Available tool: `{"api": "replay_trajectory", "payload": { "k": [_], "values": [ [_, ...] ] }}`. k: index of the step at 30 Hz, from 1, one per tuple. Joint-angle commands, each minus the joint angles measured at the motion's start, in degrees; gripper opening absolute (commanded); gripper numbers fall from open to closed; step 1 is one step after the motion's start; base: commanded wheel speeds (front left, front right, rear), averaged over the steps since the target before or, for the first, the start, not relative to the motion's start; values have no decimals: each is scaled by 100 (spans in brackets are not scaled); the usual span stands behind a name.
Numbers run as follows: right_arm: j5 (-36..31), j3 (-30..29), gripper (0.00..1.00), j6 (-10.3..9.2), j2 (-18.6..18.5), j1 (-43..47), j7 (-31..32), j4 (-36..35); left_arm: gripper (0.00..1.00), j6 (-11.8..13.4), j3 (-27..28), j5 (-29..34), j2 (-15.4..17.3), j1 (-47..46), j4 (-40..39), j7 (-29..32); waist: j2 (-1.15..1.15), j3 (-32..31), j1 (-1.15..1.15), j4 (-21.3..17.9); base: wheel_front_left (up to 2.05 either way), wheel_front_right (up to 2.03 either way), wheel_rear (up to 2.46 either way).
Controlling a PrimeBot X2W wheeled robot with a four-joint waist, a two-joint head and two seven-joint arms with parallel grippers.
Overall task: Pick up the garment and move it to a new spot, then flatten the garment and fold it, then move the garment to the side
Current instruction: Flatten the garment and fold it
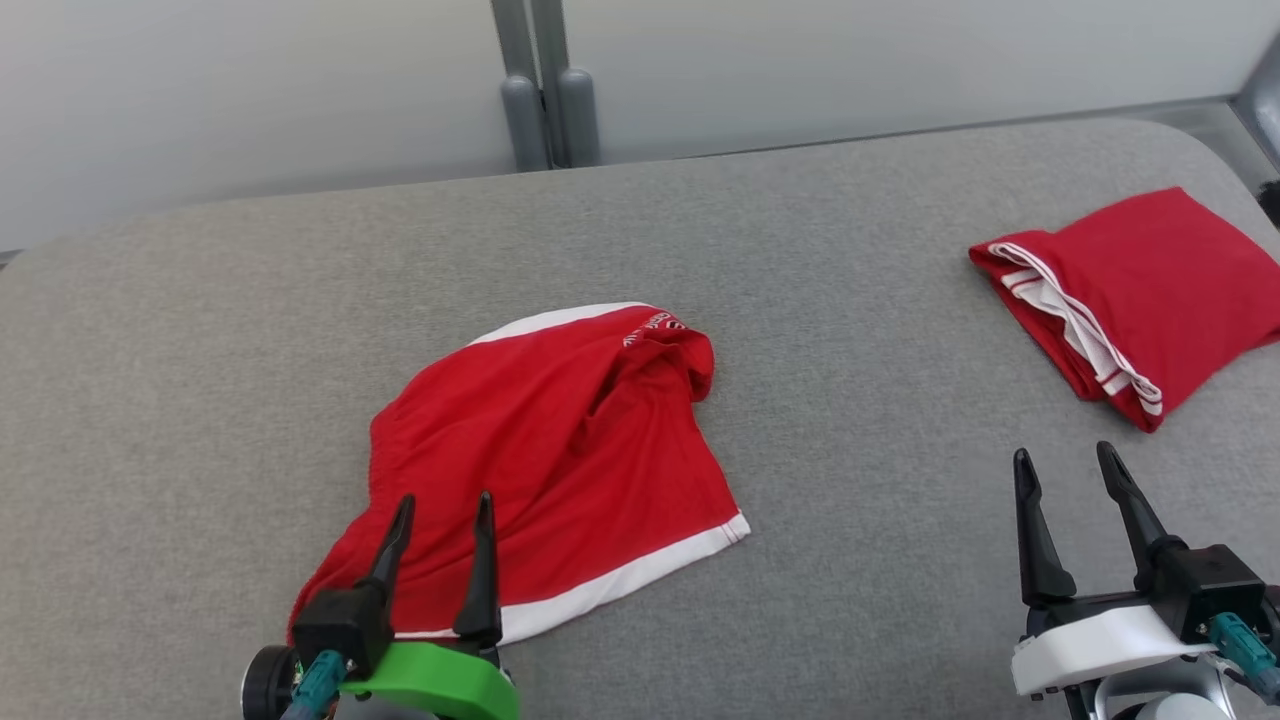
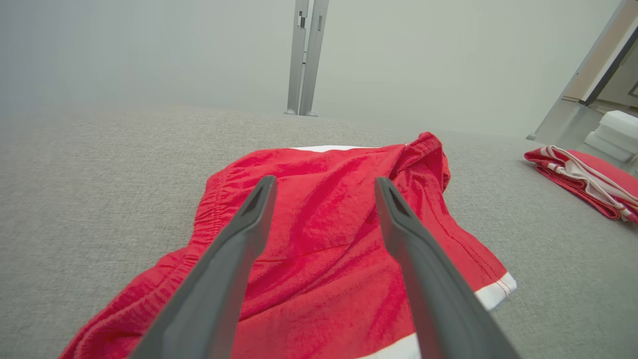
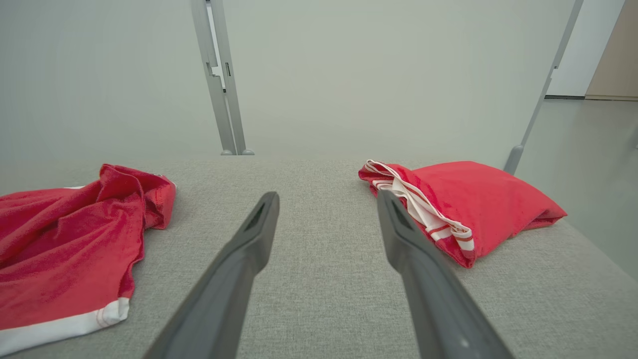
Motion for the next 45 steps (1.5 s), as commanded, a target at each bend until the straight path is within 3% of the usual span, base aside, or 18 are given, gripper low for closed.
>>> {"api": "replay_trajectory", "payload": {
  "k": [1, 9, 14, 21, 31, 45],
  "values": [
    [-38, -9, 100, -9, -12, 51, -15, -2, 100, -70, 112, 112, 14, 153, -85, 2, 0, -413, 0, 613, 0, 0, 0],
    [2, 82, 100, -9, -12, 16, -15, 246, 100, -374, 889, 468, 96, 825, -221, 2, 0, -515, 0, 855, 0, 0, 0],
    [128, 146, 100, -9, -15, 205, -15, 466, 100, -751, 1483, 574, 28, 1031, -139, 2, 0, -517, 0, 782, 0, 0, 0],
    [278, 244, 100, -9, -13, 324, -15, 573, 100, -1042, 1733, 695, -57, 993, -20, 2, 0, -458, 0, 515, 0, 0, 0],
    [296, 264, 100, -9, -13, 267, -15, 546, 100, -1138, 1920, 801, -95, 901, 117, 2, 0, -417, 0, 178, 0, 0, 0],
    [467, 584, 100, -9, -11, -41, -15, 338, 100, -1095, 1870, 933, -99, 832, 261, 1, 0, -388, 0, 215, 0, 0, 0]
  ]
}}
